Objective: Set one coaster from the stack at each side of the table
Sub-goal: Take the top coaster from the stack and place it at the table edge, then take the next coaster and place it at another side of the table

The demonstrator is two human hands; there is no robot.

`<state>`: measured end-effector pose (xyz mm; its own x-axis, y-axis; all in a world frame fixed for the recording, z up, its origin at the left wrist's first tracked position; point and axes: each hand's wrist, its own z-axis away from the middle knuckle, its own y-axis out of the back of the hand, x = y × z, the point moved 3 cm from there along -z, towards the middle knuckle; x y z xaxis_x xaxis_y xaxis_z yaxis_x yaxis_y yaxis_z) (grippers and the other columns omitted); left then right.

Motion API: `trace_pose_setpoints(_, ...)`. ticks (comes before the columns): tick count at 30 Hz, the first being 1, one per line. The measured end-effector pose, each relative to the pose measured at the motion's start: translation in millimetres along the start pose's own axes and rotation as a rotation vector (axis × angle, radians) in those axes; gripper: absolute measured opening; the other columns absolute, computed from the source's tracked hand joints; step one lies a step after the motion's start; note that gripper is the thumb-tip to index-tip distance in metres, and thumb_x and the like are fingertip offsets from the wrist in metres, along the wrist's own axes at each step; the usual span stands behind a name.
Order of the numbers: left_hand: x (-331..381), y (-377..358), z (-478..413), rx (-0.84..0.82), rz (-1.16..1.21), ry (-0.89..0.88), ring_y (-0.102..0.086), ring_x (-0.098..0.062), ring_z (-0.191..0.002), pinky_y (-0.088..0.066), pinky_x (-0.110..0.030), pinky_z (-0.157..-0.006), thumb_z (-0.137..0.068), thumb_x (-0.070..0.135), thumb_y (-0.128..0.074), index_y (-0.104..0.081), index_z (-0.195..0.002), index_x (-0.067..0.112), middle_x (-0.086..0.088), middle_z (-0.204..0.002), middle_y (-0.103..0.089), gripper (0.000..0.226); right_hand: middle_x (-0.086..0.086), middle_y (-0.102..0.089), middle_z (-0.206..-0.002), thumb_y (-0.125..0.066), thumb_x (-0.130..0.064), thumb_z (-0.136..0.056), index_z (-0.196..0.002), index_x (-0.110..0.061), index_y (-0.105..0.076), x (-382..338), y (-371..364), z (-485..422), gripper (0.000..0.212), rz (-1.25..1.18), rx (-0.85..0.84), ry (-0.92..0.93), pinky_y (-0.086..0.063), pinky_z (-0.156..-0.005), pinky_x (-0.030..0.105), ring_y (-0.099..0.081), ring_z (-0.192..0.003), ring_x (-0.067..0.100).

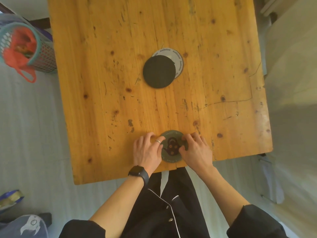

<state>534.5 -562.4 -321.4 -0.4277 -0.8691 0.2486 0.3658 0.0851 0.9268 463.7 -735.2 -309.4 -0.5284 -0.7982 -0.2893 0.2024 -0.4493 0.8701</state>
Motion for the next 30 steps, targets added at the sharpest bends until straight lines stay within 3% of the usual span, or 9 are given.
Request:
trace_pose_setpoints(3,-9,9,-23,-0.020,0.086,-0.065,-0.054,-0.021,-0.099,-0.045,-0.036,-0.082,-0.083,0.037,-0.062,-0.065,-0.109,0.037,0.003,-0.123,-0.052,0.026,0.000,-0.060,-0.107,-0.055,-0.039,-0.084,-0.103,-0.025,-0.066,-4,13,-24,0.026,0.061,-0.193,-0.062,-0.047,-0.070,0.036,-0.060,-0.099,0.030)
trace_pose_setpoints(5,-17,18,-53,0.007,0.107,-0.046,-0.054,-0.024,-0.108,-0.048,-0.039,-0.086,-0.085,0.040,-0.058,-0.062,-0.119,0.031,0.000,-0.131,-0.050,0.035,0.001,-0.060,-0.108,-0.050,-0.047,-0.087,-0.104,-0.025,-0.067,-12,25,-47,0.033,0.046,-0.258,-0.070,-0.051,-0.071,0.038,-0.061,-0.099,0.031)
trace_pose_setpoints(7,-27,28,-87,0.062,0.084,0.041,-0.044,-0.028,-0.129,-0.045,-0.044,-0.099,-0.089,0.044,-0.053,-0.052,-0.134,0.023,-0.005,-0.146,-0.041,0.050,0.000,-0.060,-0.113,-0.046,-0.052,-0.090,-0.114,-0.027,-0.063,-25,41,-74,0.039,-0.048,-0.196,-0.086,-0.053,-0.072,0.039,-0.062,-0.098,0.031)
trace_pose_setpoints(10,-43,38,-134,0.079,0.028,0.123,-0.012,-0.026,-0.150,-0.015,-0.051,-0.118,-0.093,0.053,-0.041,-0.022,-0.153,0.019,-0.007,-0.164,-0.012,0.071,0.000,-0.056,-0.129,-0.045,-0.057,-0.091,-0.131,-0.028,-0.052,-46,62,-117,0.049,-0.192,-0.003,-0.108,-0.051,-0.079,0.039,-0.057,-0.114,0.027)
trace_pose_setpoints(13,-58,33,-157,0.009,-0.024,0.142,0.009,-0.021,-0.151,-0.001,-0.056,-0.120,-0.095,0.062,-0.024,0.006,-0.156,0.025,-0.001,-0.165,0.011,0.078,0.004,-0.048,-0.142,-0.050,-0.058,-0.090,-0.141,-0.021,-0.041,-65,70,-153,0.063,-0.272,0.095,-0.112,-0.051,-0.086,0.043,-0.051,-0.125,0.028)
trace_pose_setpoints(16,-64,23,-158,-0.014,-0.050,0.150,0.024,-0.019,-0.148,0.006,-0.056,-0.119,-0.094,0.067,-0.010,0.022,-0.151,0.029,0.002,-0.160,0.026,0.076,0.005,-0.039,-0.147,-0.056,-0.059,-0.087,-0.146,-0.019,-0.032,-77,66,-179,0.075,-0.250,0.117,-0.142,-0.050,-0.087,0.045,-0.043,-0.131,0.028)
trace_pose_setpoints(21,-67,20,-161,-0.041,-0.025,0.148,0.031,-0.017,-0.145,0.017,-0.052,-0.116,-0.092,0.070,-0.005,0.030,-0.148,0.033,0.005,-0.157,0.035,0.075,0.006,-0.035,-0.141,-0.068,-0.057,-0.082,-0.143,-0.022,-0.035,-86,58,-195,0.077,-0.170,0.180,-0.172,-0.047,-0.077,0.039,-0.039,-0.125,0.028)
trace_pose_setpoints(26,-67,19,-162,-0.062,-0.011,0.153,0.033,-0.015,-0.144,0.020,-0.051,-0.114,-0.091,0.070,-0.004,0.030,-0.147,0.033,0.006,-0.155,0.037,0.075,0.004,-0.034,-0.141,-0.078,-0.042,-0.079,-0.138,-0.022,-0.037,-92,54,-196,0.075,-0.350,0.182,-0.262,-0.051,-0.080,0.043,-0.042,-0.127,0.027)
trace_pose_setpoints(30,-69,20,-165,-0.094,-0.006,0.150,0.036,-0.016,-0.142,0.023,-0.051,-0.112,-0.089,0.072,-0.001,0.034,-0.145,0.034,0.006,-0.153,0.042,0.076,0.002,-0.038,-0.136,-0.079,-0.043,-0.078,-0.130,-0.019,-0.041,-92,55,-197,0.068,-0.403,0.172,-0.327,-0.054,-0.077,0.043,-0.048,-0.122,0.025)
